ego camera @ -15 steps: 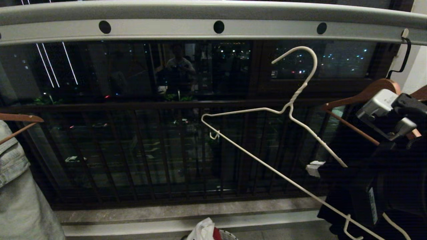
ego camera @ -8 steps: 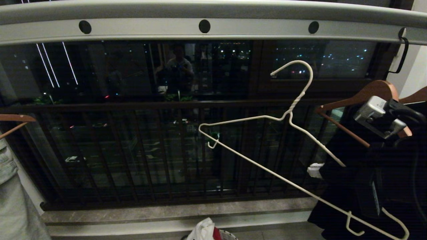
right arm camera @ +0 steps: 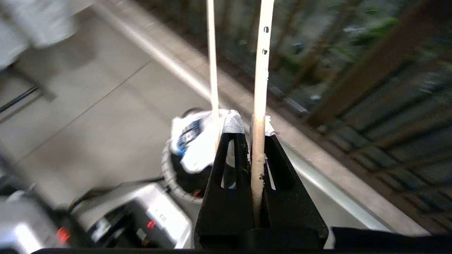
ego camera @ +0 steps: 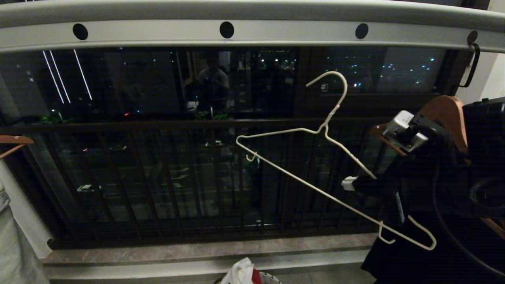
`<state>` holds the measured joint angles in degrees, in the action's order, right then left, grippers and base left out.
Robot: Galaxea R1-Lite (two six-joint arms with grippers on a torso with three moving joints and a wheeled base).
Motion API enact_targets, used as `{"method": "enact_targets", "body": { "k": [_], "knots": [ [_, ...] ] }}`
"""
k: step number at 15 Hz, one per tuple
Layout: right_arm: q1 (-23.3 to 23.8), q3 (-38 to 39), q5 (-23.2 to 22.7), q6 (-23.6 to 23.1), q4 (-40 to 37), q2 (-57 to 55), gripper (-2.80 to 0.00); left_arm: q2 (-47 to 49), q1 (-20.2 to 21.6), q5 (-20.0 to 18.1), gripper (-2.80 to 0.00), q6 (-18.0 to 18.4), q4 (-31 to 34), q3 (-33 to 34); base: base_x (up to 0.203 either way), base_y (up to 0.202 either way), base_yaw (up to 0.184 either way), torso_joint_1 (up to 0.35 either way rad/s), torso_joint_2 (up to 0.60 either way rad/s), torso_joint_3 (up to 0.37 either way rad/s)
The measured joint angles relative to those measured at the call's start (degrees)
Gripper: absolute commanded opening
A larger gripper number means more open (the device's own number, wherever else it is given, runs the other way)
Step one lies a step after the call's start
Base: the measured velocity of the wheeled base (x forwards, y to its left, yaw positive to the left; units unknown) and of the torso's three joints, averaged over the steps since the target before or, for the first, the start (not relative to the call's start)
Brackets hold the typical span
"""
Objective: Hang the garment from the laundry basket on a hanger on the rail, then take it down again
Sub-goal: Pick up the clothes rack on the clothesline, then pick up clothes from the basket
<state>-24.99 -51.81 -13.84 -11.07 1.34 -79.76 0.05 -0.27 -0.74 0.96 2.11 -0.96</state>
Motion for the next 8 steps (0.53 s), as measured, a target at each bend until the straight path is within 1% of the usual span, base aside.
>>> {"method": "enact_targets", "body": {
  "k": [4, 5, 8],
  "knots": [
    [0.2, 2.0, -5.6, -1.3, 0.0, -1.3, -2.80, 0.0, 0.0, 0.0, -2.80, 0.0, 0.0, 0.0, 0.000, 0.000, 0.000, 0.000, 0.00, 0.000],
    [0.2, 2.6, -7.2, -2.3, 0.0, -1.5, -2.80, 0.0, 0.0, 0.0, -2.80, 0.0, 0.0, 0.0, 0.000, 0.000, 0.000, 0.000, 0.00, 0.000],
    [0.1, 4.8, -11.6, -7.2, 0.1, -1.6, -2.80, 0.0, 0.0, 0.0, -2.80, 0.0, 0.0, 0.0, 0.000, 0.000, 0.000, 0.000, 0.00, 0.000]
  ]
}}
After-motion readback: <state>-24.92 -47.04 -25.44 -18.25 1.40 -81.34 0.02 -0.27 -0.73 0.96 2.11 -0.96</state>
